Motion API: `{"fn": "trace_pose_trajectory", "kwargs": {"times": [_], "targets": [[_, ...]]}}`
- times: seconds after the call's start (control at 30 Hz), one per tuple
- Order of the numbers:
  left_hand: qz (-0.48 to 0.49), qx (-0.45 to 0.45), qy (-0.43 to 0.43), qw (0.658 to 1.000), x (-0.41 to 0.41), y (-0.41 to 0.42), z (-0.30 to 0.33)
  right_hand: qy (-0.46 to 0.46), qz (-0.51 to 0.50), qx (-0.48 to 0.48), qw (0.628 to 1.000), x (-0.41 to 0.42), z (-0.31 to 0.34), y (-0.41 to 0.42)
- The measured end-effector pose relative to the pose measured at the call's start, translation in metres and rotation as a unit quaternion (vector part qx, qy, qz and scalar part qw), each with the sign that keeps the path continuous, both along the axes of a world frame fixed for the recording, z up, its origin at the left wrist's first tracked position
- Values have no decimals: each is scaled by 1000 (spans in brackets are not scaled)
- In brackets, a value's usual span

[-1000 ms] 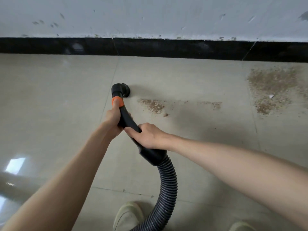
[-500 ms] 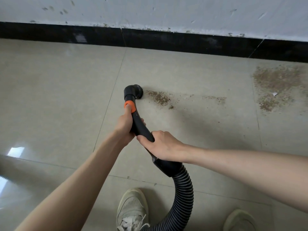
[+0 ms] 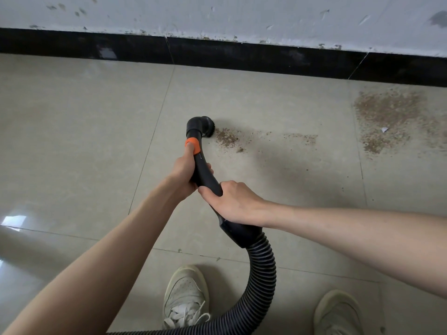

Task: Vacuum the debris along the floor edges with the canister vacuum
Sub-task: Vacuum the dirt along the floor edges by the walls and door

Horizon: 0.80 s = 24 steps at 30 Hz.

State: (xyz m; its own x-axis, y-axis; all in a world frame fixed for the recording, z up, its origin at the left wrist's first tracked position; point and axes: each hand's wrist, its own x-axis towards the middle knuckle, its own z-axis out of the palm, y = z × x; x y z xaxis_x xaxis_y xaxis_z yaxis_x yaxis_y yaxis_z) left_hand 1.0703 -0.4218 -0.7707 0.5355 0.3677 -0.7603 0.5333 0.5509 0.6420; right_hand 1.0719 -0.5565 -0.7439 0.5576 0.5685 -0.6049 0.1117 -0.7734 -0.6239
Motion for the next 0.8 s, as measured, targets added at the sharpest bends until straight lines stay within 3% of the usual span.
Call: {"fn": "trace_pose_trajectory", "kwargs": {"times": [0.8], "targets": [[1,38,33,999,9,-8,5,22,-2,46,999,9,-8,-6]]}}
